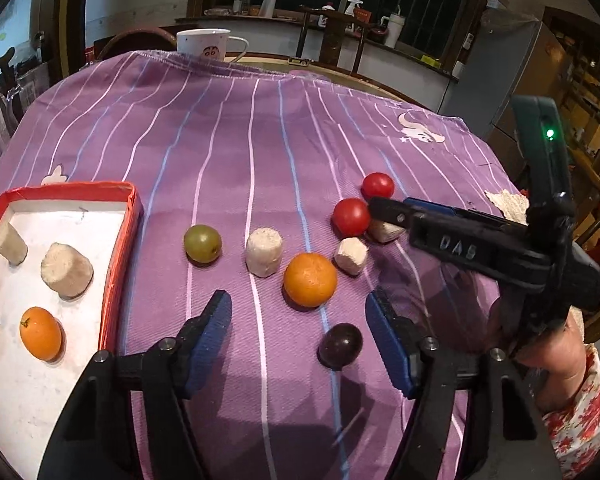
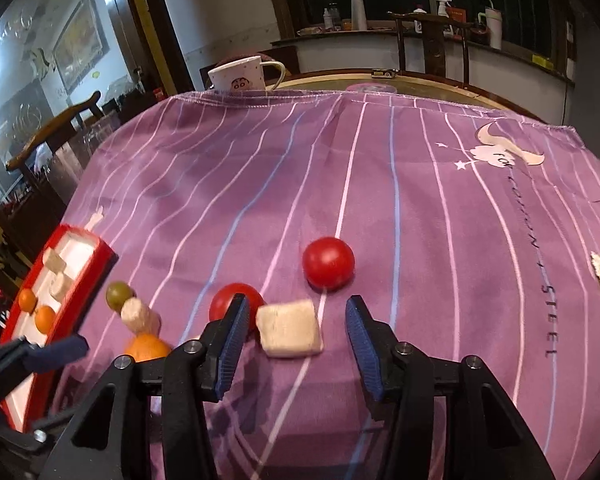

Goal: Organize fruits
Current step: 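Grasp a third orange with the left tool while the right tool grasps a white cube, then place the orange and white cube into the tray and open both tools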

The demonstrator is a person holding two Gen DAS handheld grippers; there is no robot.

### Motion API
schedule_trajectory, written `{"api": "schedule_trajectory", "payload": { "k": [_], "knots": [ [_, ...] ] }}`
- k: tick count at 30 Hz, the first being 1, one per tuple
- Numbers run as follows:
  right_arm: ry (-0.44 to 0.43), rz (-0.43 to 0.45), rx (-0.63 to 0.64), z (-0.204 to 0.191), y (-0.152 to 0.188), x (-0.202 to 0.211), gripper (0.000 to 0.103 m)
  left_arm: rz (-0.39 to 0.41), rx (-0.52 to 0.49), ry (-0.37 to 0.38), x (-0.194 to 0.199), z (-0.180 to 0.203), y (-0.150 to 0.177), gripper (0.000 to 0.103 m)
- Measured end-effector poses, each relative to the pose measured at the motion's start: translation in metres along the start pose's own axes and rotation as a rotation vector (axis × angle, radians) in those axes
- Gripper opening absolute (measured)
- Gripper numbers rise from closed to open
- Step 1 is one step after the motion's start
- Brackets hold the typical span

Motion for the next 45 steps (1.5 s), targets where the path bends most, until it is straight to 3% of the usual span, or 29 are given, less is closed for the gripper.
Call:
{"api": "schedule_trajectory", "payload": {
  "k": [1, 5, 7, 13, 21, 25, 33, 39, 45],
  "knots": [
    [-0.015, -0.001, -0.008, 0.000, 0.000, 0.000, 0.039, -0.004, 0.006, 0.005, -0.001, -0.001, 0.000, 0.069],
    [-0.009, 0.016, -0.008, -0.002, 0.003, 0.008, 0.034, -0.022, 0.047, 0.028, -0.006, -0.004, -0.005, 0.065],
    [0.016, 0.025, 0.002, -0.003, 0.004, 0.014, 0.033, -0.038, 0.067, 0.046, -0.013, -0.003, -0.010, 0.058],
    [-0.028, 0.032, -0.033, 0.004, 0.010, 0.018, 0.033, -0.105, 0.104, 0.068, -0.043, 0.001, -0.016, 0.035],
    [-0.107, 0.033, -0.074, 0.005, 0.014, 0.010, 0.037, -0.078, 0.051, 0.027, -0.046, 0.007, -0.016, 0.035],
    [-0.094, 0.014, -0.055, 0.001, 0.016, 0.003, 0.040, -0.054, -0.007, -0.009, -0.042, 0.013, -0.009, 0.031],
    [-0.082, 0.023, -0.036, -0.001, 0.017, 0.008, 0.036, 0.024, 0.003, -0.021, -0.006, 0.006, -0.003, 0.031],
    [-0.056, 0.081, -0.024, -0.008, 0.008, 0.036, 0.036, 0.111, 0.062, -0.061, 0.047, -0.030, 0.002, 0.031],
    [-0.138, 0.119, 0.056, -0.065, 0.001, 0.067, 0.036, 0.175, 0.237, -0.150, 0.093, -0.118, 0.005, 0.031]
  ]
}}
Point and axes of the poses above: each gripper's, at about its wrist camera, not at the fingertips, and x roughly against the way its jaws point, z to its right, y to its underside, the point moved 5 cm from there along -x, roughly the way its jaws point, and after that the axes turned 11 degrees about x, right-handed, at the moved point
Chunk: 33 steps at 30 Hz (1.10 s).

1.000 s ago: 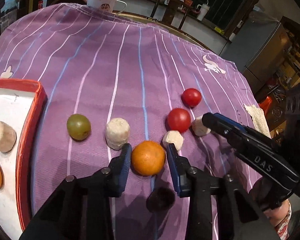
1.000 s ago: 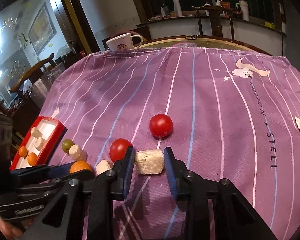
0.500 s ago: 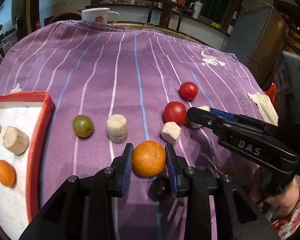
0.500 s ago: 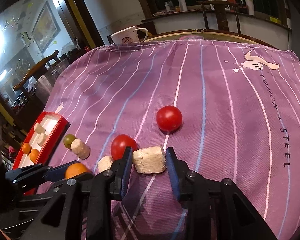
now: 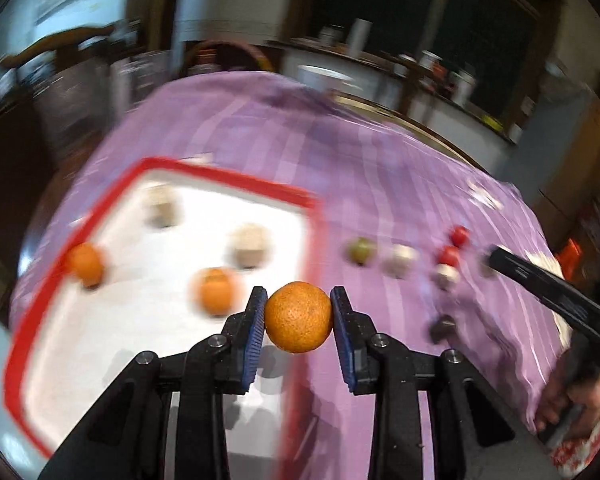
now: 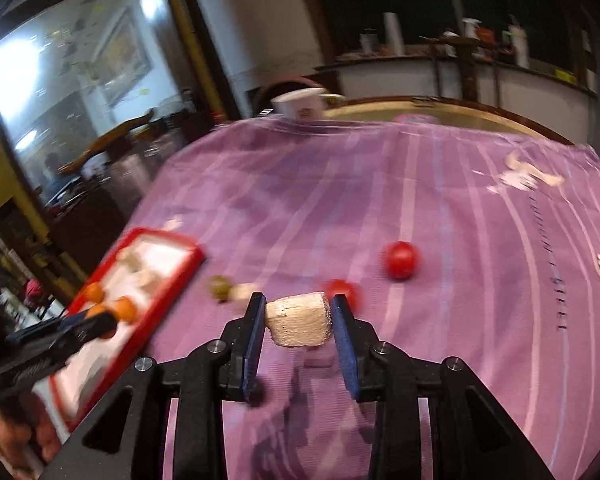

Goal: Organize fruits
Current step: 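Place the orange and white cube into the tray and open both tools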

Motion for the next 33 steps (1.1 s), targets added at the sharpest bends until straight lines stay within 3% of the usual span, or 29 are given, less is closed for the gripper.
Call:
{"api": "schedule_trajectory", "payload": {
  "k": [6, 14, 19, 23, 25, 30, 33],
  "knots": [
    [-0.131, -0.018, 0.125, -0.092, -0.015, -0.017, 0.037, 0.029, 0.136, -0.102, 0.011, -0.081, -0.014, 0.031],
    [-0.223, -0.140, 0.254, -0.194, -0.011, -0.090, 0.037, -0.023, 0.193, -0.136, -0.010, -0.122, -0.024, 0.031],
    [-0.224, -0.196, 0.288, -0.218, 0.003, -0.121, 0.037, -0.044, 0.197, -0.139, -0.019, -0.133, -0.023, 0.032],
    [-0.207, -0.184, 0.323, -0.225, 0.006, -0.125, 0.037, -0.048, 0.222, -0.108, -0.019, -0.137, -0.024, 0.035],
    [-0.201, -0.185, 0.343, -0.231, 0.006, -0.125, 0.038, -0.036, 0.230, -0.103, -0.014, -0.137, -0.025, 0.050],
    [-0.222, -0.189, 0.317, -0.236, 0.007, -0.118, 0.045, 0.037, 0.247, -0.108, 0.013, -0.135, -0.030, 0.064],
    [-0.248, -0.170, 0.289, -0.235, 0.009, -0.103, 0.047, 0.094, 0.238, -0.143, 0.033, -0.132, -0.031, 0.067]
  ]
}}
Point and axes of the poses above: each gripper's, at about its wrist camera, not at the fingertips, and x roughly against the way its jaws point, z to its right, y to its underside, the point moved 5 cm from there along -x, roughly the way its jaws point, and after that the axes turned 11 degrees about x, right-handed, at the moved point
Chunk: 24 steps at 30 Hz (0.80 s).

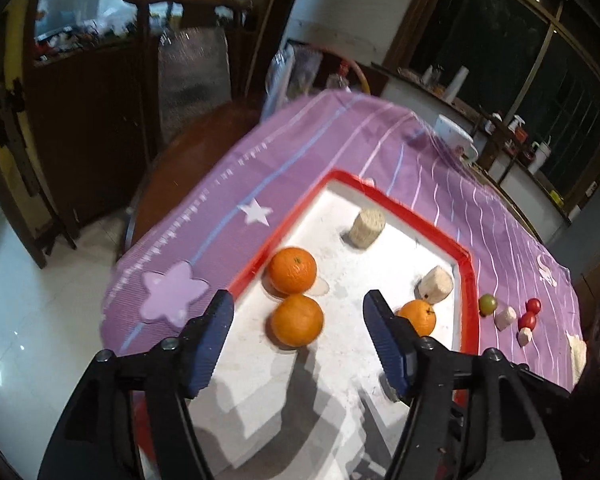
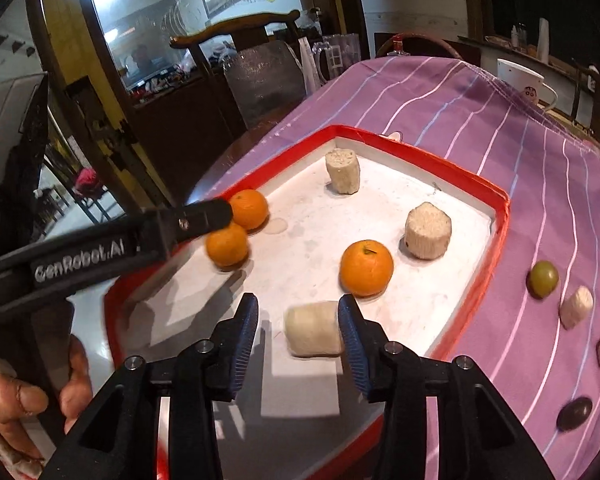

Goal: Organize fruits
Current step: 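Place the orange and white cube into the tray and open both tools, then withdraw both open tools from the tray toward the remaining items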

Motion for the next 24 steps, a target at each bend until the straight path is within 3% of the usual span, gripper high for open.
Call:
{"api": "schedule_trajectory", "payload": {
  "k": [4, 11, 15, 18, 24],
  "knots": [
    [0.026, 0.063, -0.042, 0.001, 0.007, 0.030, 0.049, 0.094, -0.048, -0.055, 0.028, 0.008, 0.003, 0.071],
    [0.073, 0.167, -0.227, 0.036, 0.032, 0.085, 0.053, 0.218, -0.193, -0.104, 0.068, 0.049, 0.023, 0.078],
    [0.113, 0.205, -0.308, 0.056, 0.050, 0.113, 0.057, 0.222, -0.267, -0.084, 0.078, 0.077, 0.040, 0.082],
    [0.147, 0.220, -0.362, 0.070, 0.065, 0.129, 0.059, 0.177, -0.302, -0.060, 0.076, 0.093, 0.056, 0.082],
    [0.159, 0.258, -0.424, 0.088, 0.086, 0.153, 0.061, 0.163, -0.372, -0.073, 0.078, 0.116, 0.077, 0.082]
  ]
}}
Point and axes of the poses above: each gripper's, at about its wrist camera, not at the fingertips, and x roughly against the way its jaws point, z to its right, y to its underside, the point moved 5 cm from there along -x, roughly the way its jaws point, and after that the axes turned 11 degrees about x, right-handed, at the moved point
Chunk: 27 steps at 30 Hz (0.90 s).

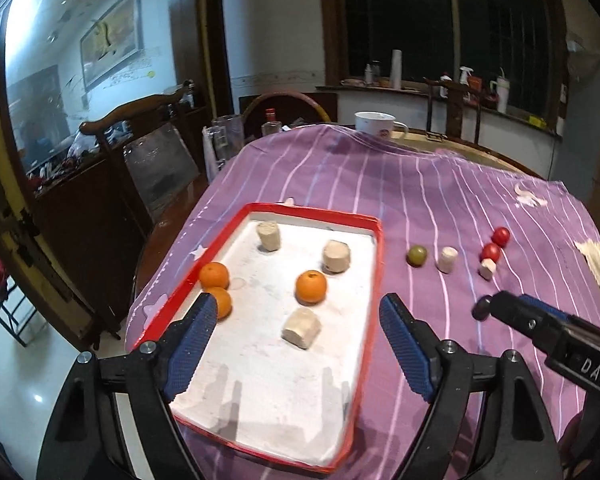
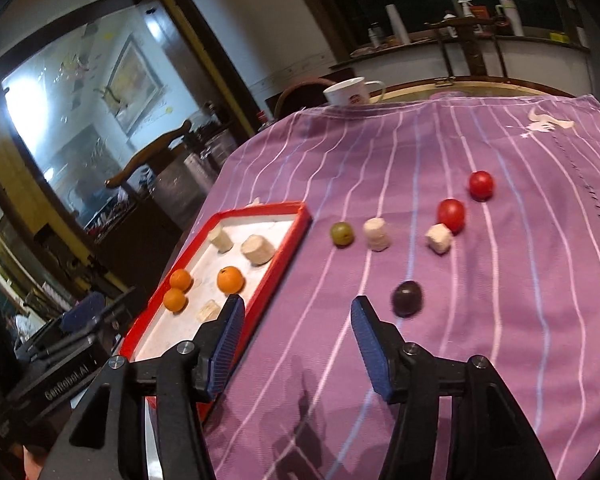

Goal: Organize fruits
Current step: 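Withdraw both open tools from the tray toward the remaining items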

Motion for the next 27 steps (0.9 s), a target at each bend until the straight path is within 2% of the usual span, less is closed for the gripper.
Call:
{"api": "schedule_trajectory", "payload": {
  "k": [13, 27],
  "knots": [
    [0.011, 0.002, -0.046, 0.020, 0.007, 0.008, 0.062, -0.041, -0.045, 0.005, -0.003, 0.021, 0.013, 0.082],
    [0.035, -0.024, -0.039, 0.021, 0.010, 0.000, 0.063, -0.111, -0.016, 0.064, -0.016, 0.020, 0.024, 0.082]
  ]
}}
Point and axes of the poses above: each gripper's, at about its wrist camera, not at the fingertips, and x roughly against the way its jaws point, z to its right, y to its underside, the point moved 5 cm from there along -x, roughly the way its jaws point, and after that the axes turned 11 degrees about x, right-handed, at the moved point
